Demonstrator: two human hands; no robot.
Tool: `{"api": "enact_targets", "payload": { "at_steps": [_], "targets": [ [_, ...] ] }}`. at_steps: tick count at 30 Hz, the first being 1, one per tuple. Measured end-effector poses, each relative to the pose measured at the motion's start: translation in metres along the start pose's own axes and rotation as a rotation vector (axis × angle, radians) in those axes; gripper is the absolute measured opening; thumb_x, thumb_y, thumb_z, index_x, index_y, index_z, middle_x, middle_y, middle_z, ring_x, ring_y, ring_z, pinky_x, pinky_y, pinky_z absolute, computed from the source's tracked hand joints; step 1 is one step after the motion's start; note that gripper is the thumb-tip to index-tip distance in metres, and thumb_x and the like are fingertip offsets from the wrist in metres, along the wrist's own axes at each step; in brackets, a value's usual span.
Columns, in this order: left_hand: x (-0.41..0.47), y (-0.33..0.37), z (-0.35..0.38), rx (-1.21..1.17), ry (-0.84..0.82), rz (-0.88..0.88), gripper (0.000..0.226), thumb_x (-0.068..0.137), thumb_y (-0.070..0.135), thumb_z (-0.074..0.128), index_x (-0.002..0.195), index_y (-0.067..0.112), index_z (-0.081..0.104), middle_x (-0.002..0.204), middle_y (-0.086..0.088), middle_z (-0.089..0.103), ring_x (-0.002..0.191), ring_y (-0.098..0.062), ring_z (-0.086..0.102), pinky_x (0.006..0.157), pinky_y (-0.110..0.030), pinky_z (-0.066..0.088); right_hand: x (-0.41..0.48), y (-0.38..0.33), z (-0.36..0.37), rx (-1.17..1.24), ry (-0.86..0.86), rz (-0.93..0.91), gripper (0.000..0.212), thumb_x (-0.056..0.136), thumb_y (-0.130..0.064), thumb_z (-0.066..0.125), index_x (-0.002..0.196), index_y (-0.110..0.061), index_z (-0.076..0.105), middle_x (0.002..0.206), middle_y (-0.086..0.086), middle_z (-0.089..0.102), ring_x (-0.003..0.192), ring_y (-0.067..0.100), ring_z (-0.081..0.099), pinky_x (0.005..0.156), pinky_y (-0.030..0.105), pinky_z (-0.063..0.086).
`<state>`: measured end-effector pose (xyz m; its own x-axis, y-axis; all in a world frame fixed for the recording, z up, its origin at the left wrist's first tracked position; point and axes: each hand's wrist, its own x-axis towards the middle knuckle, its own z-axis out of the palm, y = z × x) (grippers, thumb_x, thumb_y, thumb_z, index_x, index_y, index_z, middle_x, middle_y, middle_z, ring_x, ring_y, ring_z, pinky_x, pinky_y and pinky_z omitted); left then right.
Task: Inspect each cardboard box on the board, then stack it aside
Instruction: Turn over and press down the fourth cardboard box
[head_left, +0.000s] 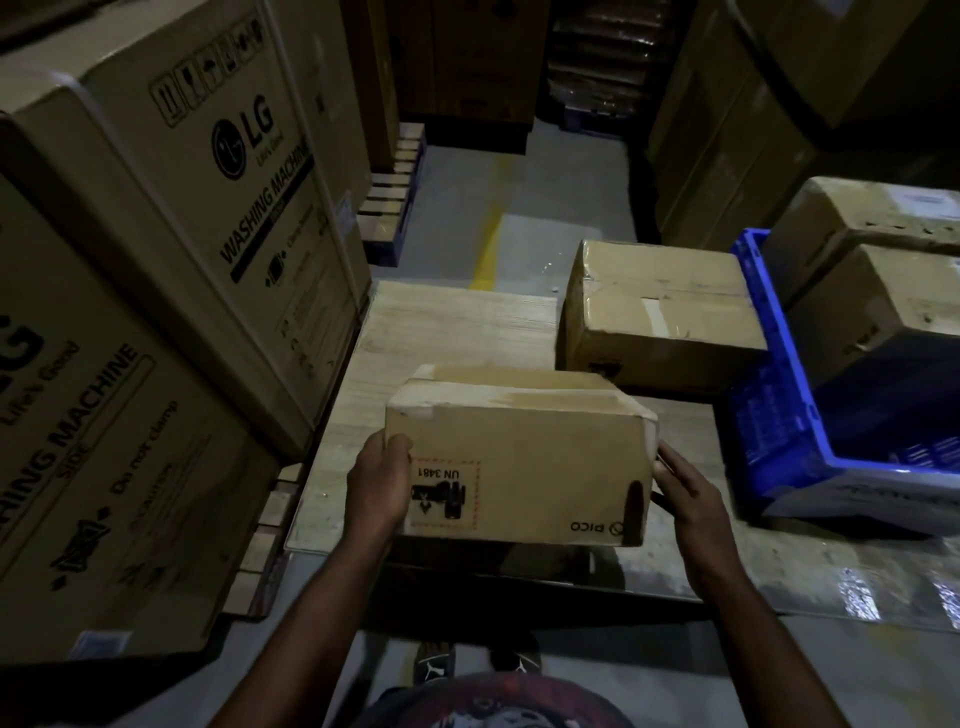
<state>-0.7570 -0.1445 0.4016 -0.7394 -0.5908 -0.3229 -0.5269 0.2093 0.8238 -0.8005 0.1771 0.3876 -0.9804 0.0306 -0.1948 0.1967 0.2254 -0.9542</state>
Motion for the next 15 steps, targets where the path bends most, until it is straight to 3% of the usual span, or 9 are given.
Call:
{"api": "enact_targets", "payload": {
  "at_steps": [4,7,9,12,15],
  "targets": [
    [-0.006,0.004,-0.004,-0.027,-0.026,0.055,0.03,0.095,0.019,0.044,0.117,0.026,0.062,0.103,0.001,0.07,0.092,-0.021,0.065,0.079,-0.037,0.053,-0.001,-0.004,-0.006,-0.018,-0.032,-0.044,0.051,0.1,-0.016,0.058,0.147,-0.032,0.047,0.141,-0.006,0.059,0.124,0.013,0.059,0.099,0.042,0.053],
    [-0.006,0.002,-0.004,0.028,0.002,0.126,0.038,0.095,0.012,0.045,0.127,0.028,0.059,0.109,0.004,0.071,0.095,-0.018,0.067,0.085,-0.038,0.056,-0.001,-0.004,-0.004,-0.041,-0.037,-0.039,0.058,0.099,-0.01,0.056,0.148,-0.038,0.045,0.138,-0.008,0.06,0.113,0.01,0.065,0.078,0.032,0.06],
    [-0.004,-0.002,-0.001,0.093,0.029,0.17,0.041,0.098,0.012,0.049,0.136,0.027,0.053,0.113,0.002,0.07,0.096,-0.019,0.065,0.084,-0.034,0.055,0.0,-0.003,0.001,-0.038,-0.033,-0.013,0.059,0.099,-0.011,0.055,0.149,-0.041,0.044,0.131,-0.01,0.064,0.1,0.009,0.069,0.067,0.028,0.061],
    [-0.001,-0.008,0.008,0.156,0.076,0.254,0.044,0.103,0.026,0.048,0.146,0.026,0.043,0.118,-0.002,0.068,0.101,-0.023,0.065,0.081,-0.032,0.051,0.001,-0.001,0.012,-0.003,0.003,0.005,0.049,0.103,-0.022,0.053,0.148,-0.039,0.045,0.114,-0.008,0.071,0.091,0.013,0.073,0.064,0.029,0.06],
    [0.011,-0.005,0.016,0.188,0.108,0.279,0.045,0.104,0.033,0.044,0.148,0.024,0.041,0.121,-0.005,0.068,0.103,-0.027,0.065,0.079,-0.032,0.05,0.014,-0.001,0.023,-0.039,0.059,0.006,0.04,0.104,-0.034,0.051,0.144,-0.033,0.053,0.111,-0.003,0.074,0.092,0.013,0.073,0.072,0.033,0.061]
  ]
}}
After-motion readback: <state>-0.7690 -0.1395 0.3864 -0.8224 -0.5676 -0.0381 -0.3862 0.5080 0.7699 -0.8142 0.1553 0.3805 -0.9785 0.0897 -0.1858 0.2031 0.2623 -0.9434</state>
